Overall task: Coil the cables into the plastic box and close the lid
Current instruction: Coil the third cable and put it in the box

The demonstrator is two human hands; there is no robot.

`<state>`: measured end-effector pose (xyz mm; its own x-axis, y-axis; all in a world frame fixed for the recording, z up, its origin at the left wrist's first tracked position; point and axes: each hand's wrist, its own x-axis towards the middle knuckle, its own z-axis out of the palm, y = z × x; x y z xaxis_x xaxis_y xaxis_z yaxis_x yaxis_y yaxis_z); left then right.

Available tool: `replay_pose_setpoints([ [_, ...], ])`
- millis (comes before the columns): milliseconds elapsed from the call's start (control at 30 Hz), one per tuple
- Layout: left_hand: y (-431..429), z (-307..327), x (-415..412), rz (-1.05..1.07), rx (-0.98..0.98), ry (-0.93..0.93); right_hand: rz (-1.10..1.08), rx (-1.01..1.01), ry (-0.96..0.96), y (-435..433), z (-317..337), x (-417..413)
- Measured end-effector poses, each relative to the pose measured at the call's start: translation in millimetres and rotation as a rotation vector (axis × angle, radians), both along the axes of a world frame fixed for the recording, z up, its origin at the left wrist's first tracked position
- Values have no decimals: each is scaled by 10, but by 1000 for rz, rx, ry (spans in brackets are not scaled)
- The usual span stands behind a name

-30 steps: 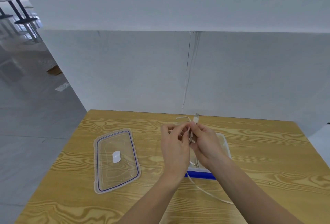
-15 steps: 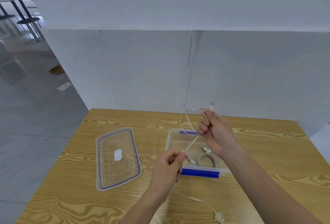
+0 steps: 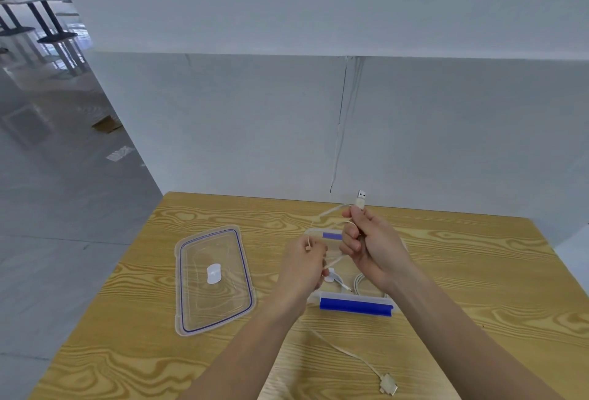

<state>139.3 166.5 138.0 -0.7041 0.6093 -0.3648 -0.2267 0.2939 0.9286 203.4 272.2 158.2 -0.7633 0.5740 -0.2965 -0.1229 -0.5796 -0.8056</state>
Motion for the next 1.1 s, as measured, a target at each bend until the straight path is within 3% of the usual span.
replay_pose_setpoints([
  [167,-51,-52,-3,-21,73,29,-63,-128,31,67,-101,14],
  [367,-158,-63,-184,3,403,-504,-48,-275,27,104,-200,-6],
  [467,-177,-116,-253,49,505,-670,39,-334,15,74,-200,-21],
  [633,-200,-170,-315,40,496,-655,124,-287,-39,95,-224,-3],
  [933,-296,-102,-402,-222,310,-595,250,-201,106,252,-240,70],
  [1100,-319,-103,-429,-313,308,-559,414,-184,145,269,-239,104],
])
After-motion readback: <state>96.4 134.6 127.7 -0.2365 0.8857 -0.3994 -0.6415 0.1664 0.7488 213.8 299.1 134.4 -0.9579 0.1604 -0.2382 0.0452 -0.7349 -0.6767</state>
